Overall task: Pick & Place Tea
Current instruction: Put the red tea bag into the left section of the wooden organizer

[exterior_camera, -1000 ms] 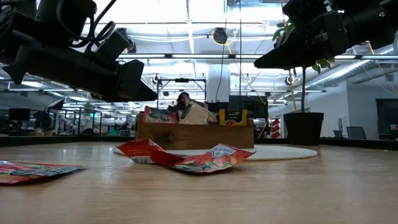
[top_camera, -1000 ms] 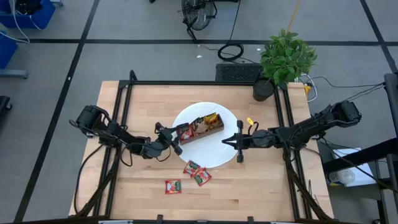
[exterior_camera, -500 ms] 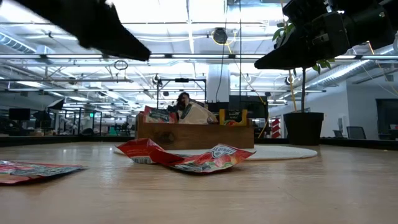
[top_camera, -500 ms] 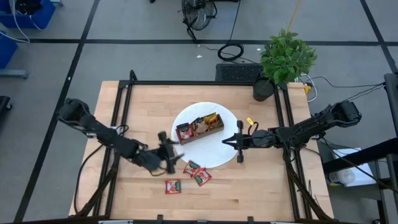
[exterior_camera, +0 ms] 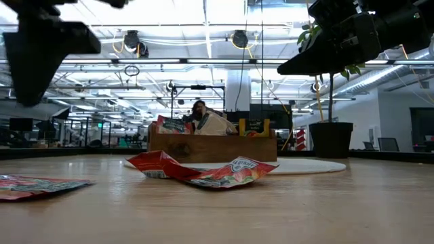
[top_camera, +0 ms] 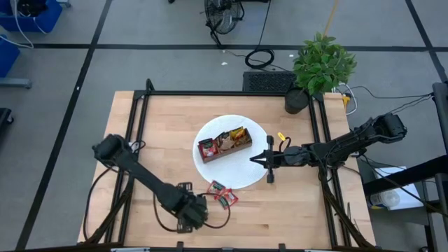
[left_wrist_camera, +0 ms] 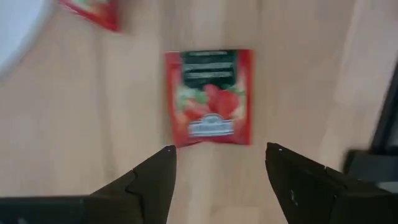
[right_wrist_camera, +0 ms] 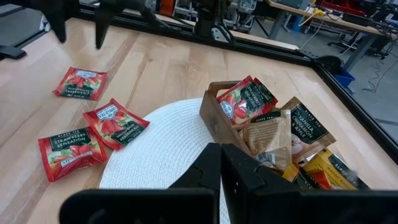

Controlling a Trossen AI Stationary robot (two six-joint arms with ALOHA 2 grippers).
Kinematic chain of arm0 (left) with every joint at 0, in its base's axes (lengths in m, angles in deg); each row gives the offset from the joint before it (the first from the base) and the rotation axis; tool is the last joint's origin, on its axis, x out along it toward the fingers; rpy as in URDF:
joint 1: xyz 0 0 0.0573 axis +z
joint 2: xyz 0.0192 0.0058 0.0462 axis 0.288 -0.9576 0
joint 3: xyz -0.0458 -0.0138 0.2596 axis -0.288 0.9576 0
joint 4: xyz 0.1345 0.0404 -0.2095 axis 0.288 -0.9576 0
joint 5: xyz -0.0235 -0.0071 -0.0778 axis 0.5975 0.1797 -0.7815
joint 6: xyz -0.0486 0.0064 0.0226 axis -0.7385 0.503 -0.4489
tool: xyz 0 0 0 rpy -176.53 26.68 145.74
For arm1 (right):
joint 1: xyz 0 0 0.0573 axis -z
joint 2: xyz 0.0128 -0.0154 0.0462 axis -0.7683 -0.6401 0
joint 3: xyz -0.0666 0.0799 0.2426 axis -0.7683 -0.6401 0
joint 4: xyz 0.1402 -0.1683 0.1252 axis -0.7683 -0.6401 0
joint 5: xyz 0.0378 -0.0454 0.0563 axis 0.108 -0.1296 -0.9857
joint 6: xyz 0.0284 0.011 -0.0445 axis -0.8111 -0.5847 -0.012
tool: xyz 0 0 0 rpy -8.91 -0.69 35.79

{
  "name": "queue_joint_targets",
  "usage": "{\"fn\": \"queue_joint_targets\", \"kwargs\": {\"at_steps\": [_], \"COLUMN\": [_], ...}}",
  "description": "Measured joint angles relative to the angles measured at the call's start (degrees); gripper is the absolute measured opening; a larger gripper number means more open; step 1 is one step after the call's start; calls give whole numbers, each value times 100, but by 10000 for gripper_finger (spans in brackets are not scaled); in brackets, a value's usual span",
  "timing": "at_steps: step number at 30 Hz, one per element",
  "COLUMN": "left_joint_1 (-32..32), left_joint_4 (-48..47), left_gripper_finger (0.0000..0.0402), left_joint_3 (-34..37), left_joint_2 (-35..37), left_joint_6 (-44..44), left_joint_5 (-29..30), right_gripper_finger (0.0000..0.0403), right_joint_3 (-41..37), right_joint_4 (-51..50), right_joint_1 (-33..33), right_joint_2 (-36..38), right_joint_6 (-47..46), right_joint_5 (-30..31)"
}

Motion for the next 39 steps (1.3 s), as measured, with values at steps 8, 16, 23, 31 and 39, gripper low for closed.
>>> {"fn": "queue_joint_targets", "kwargs": {"at_steps": [8, 16, 23, 31, 39], "left_joint_1": [12, 100, 148, 211, 238], "left_joint_4": [-161, 234, 430, 477, 334], "left_gripper_finger": [264, 298, 303, 261, 69], "left_joint_3": [-123, -122, -118, 3, -59], "left_joint_2": [-678, -979, -1203, -1237, -1169], "left_joint_6": [-25, 30, 112, 58, 552], "left_joint_5": [-211, -140, -185, -121, -276], "right_gripper_finger": [0, 0, 0, 0, 0], "right_joint_3": [0, 0, 0, 0, 0], "right_joint_4": [-4, -6, -11, -19, -26], "right_joint_1": [-7, -9, -13, -13, -13], "right_joint_2": [0, 0, 0, 0, 0], "right_joint_6": [-42, -85, -109, -114, -153], "right_joint_5": [-2, -7, -13, -24, -24]}}
